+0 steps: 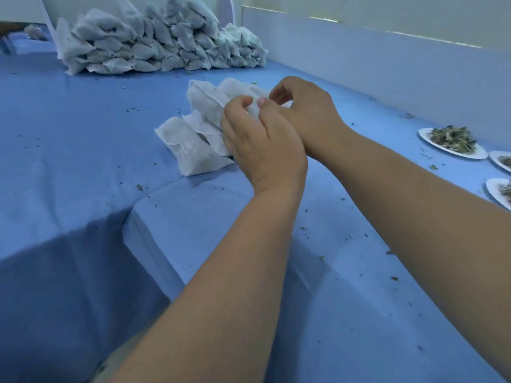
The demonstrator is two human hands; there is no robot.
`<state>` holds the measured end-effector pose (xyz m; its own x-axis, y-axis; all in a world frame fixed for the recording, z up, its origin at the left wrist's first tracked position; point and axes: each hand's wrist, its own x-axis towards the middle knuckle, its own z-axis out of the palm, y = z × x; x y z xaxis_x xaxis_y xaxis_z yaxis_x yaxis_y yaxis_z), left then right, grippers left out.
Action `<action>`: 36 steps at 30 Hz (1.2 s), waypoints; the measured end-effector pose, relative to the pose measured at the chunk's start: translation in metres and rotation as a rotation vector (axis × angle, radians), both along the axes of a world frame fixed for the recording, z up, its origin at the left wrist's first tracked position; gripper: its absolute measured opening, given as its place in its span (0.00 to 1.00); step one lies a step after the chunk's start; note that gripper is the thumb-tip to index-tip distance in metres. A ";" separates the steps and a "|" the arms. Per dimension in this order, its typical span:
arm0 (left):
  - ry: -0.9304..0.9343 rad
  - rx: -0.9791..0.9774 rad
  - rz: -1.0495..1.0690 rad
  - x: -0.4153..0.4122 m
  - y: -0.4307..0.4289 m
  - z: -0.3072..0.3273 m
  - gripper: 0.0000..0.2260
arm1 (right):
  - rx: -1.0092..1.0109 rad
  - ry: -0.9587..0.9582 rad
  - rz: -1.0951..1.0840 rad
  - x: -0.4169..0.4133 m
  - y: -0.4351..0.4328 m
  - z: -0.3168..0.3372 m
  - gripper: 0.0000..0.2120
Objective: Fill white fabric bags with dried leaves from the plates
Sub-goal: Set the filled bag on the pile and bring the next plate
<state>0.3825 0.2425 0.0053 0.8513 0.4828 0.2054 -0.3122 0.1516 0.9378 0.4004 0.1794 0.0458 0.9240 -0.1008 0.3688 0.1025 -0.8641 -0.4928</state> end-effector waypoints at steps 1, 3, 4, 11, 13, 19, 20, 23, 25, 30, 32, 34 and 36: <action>-0.057 0.068 -0.023 -0.005 -0.004 -0.003 0.11 | 0.023 -0.007 -0.023 -0.011 -0.008 -0.002 0.17; -0.143 0.184 -0.086 -0.021 -0.012 -0.003 0.13 | 0.032 -0.021 -0.086 -0.036 -0.029 -0.007 0.16; -0.180 0.235 -0.105 -0.024 -0.016 -0.006 0.14 | 0.037 -0.029 -0.133 -0.050 -0.043 -0.010 0.15; -0.349 0.652 -0.332 -0.057 -0.057 -0.022 0.12 | 0.114 0.086 -0.398 -0.144 -0.139 -0.029 0.11; -0.334 0.714 -0.388 -0.063 -0.069 -0.024 0.12 | 0.088 0.110 -0.440 -0.164 -0.159 -0.035 0.12; -0.366 0.885 -0.680 -0.090 -0.117 -0.026 0.11 | 0.011 0.117 -0.531 -0.203 -0.206 -0.043 0.12; -0.328 0.896 -0.736 -0.097 -0.129 -0.026 0.11 | 0.005 0.122 -0.556 -0.209 -0.215 -0.045 0.11; -0.156 0.915 -0.922 -0.119 -0.164 -0.024 0.11 | -0.044 0.127 -0.645 -0.230 -0.241 -0.053 0.05; -0.059 0.917 -1.012 -0.132 -0.181 -0.026 0.11 | -0.120 0.163 -0.723 -0.249 -0.261 -0.058 0.03; -0.180 1.013 -0.955 -0.138 -0.195 -0.043 0.09 | -0.343 0.292 -0.771 -0.273 -0.302 -0.054 0.04; -0.174 1.038 -0.944 -0.136 -0.196 -0.044 0.11 | -0.409 0.293 -0.742 -0.271 -0.309 -0.052 0.06; -0.171 1.045 -0.946 -0.136 -0.195 -0.043 0.12 | -0.428 0.306 -0.695 -0.267 -0.310 -0.052 0.06; -0.187 1.050 -0.955 -0.136 -0.195 -0.043 0.12 | -0.399 0.299 -0.668 -0.264 -0.311 -0.054 0.07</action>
<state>0.2463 0.0478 -0.0377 0.6787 -0.6923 0.2452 -0.6164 -0.3554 0.7027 0.1367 -0.1319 -0.0084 0.7809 -0.5759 0.2418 -0.5800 -0.8123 -0.0614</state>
